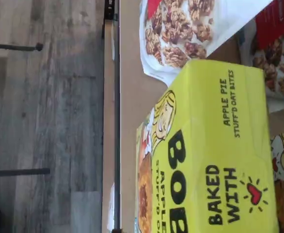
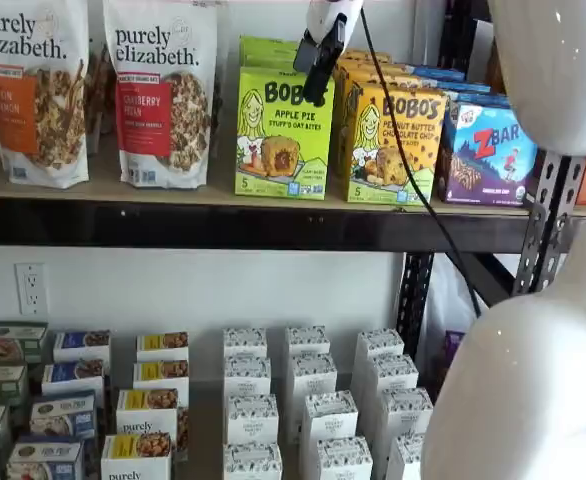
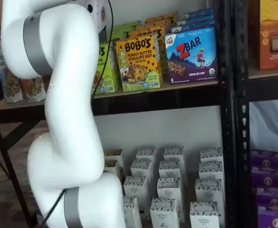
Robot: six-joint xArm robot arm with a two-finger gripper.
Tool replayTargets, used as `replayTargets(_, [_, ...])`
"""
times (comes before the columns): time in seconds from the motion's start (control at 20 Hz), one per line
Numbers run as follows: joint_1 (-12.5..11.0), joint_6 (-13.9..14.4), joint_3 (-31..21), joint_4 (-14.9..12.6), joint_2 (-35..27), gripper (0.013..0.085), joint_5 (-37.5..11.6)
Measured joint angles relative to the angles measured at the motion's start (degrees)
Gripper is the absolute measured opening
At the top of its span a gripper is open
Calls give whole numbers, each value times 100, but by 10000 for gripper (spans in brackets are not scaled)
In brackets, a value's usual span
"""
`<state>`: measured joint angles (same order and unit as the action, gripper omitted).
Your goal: Pick the green box on the top shelf, the fourth from the left
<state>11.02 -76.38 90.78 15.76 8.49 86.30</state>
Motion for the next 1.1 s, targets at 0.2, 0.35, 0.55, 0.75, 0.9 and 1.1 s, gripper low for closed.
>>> replayTargets(0.2, [56,35,42,-121,-60,850,51])
replayTargets(0.35, [96,60,122,-256,-128,850,150])
replayTargets(0.55, [129,69,98,-375,-160,850,126])
replayTargets(0.75, [154,70,37,-479,-167,850,52])
replayTargets(0.9, [157,64,110,-536,-246,850,155])
replayTargets(1.1, [118,23,-33,-461,-185,770,-64])
